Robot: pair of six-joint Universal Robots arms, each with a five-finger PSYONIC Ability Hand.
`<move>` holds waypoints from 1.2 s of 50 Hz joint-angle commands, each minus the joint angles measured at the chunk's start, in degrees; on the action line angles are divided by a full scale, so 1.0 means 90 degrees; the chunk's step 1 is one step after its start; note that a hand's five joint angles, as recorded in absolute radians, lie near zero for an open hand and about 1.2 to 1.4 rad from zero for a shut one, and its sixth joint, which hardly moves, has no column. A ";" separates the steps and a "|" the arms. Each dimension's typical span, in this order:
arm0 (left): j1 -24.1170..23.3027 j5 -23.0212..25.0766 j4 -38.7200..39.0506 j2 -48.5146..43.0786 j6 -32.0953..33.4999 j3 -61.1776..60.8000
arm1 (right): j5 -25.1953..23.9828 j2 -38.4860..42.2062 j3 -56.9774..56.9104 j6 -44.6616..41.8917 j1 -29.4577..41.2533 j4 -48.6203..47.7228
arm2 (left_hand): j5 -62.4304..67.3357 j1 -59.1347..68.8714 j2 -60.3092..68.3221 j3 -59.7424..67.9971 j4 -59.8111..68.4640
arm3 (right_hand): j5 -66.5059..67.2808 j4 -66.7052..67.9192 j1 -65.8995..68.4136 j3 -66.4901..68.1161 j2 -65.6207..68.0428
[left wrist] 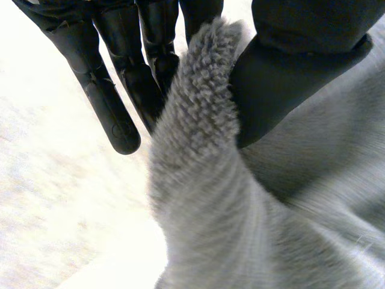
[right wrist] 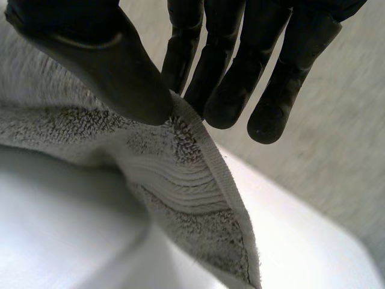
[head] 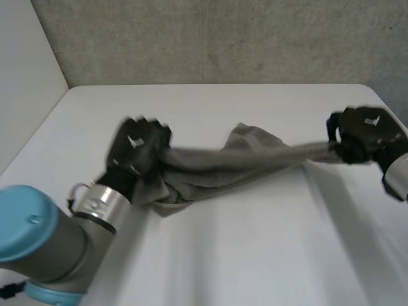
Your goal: Fold the towel.
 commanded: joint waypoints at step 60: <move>0.0851 0.0006 -0.2577 -0.0582 0.1255 0.2391 | 0.1561 0.1798 -0.3198 -0.2614 0.2080 0.3425 | 0.1314 0.1381 0.1187 0.1178 0.1161 | 0.0448 0.0373 0.0539 0.0383 0.0526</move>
